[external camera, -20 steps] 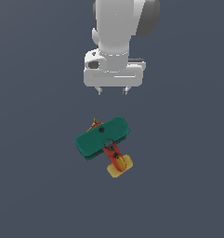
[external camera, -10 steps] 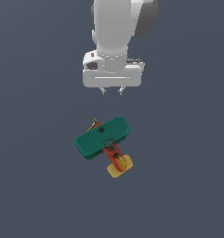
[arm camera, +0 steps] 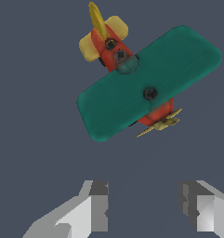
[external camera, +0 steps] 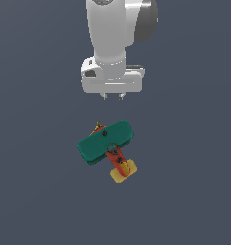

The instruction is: Pick up the object and move it to a goal position.

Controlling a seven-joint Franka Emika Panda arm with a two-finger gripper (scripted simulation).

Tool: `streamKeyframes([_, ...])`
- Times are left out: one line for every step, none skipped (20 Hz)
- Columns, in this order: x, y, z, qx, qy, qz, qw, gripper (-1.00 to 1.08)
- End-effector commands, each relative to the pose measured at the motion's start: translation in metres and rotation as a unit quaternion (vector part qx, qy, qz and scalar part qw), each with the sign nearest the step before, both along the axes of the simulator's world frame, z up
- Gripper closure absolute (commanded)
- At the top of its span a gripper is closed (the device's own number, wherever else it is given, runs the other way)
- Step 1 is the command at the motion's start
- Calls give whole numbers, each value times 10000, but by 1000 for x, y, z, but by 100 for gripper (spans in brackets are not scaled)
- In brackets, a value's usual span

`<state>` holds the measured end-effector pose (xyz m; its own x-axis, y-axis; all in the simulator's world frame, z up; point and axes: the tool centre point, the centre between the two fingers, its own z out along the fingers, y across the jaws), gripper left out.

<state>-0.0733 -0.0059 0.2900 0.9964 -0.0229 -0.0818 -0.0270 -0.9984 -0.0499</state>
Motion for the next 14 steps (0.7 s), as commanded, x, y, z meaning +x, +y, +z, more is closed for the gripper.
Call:
streamKeyframes([0, -3, -5, 101, 89, -107, 9999, -20])
streamKeyframes([0, -5, -7, 148, 130, -156, 9997, -20])
streamKeyframes([0, -7, -10, 198, 173, -209, 9994, -20])
streamKeyframes([0, -8, -12, 252, 218, -265, 9991, -20])
streamKeyframes([0, -10, -15, 308, 265, -323, 9986, -20])
streamKeyframes([0, -12, -17, 368, 314, -385, 9981, -20])
streamKeyframes([0, -14, -20, 430, 364, -450, 9974, -20])
streamKeyframes([0, -16, -23, 493, 414, -514, 9966, -20])
streamKeyframes([-1, -17, -26, 556, 463, -579, 9957, -20])
streamKeyframes([-1, -19, -29, 619, 512, -643, 9947, -20])
streamKeyframes([-1, -21, -31, 681, 559, -707, 9936, -20])
streamKeyframes([-1, -23, -34, 744, 605, -770, 9924, -20])
streamKeyframes([0, -25, -37, 806, 650, -833, 9911, -20])
streamKeyframes([0, -26, -39, 868, 694, -896, 9898, -20])
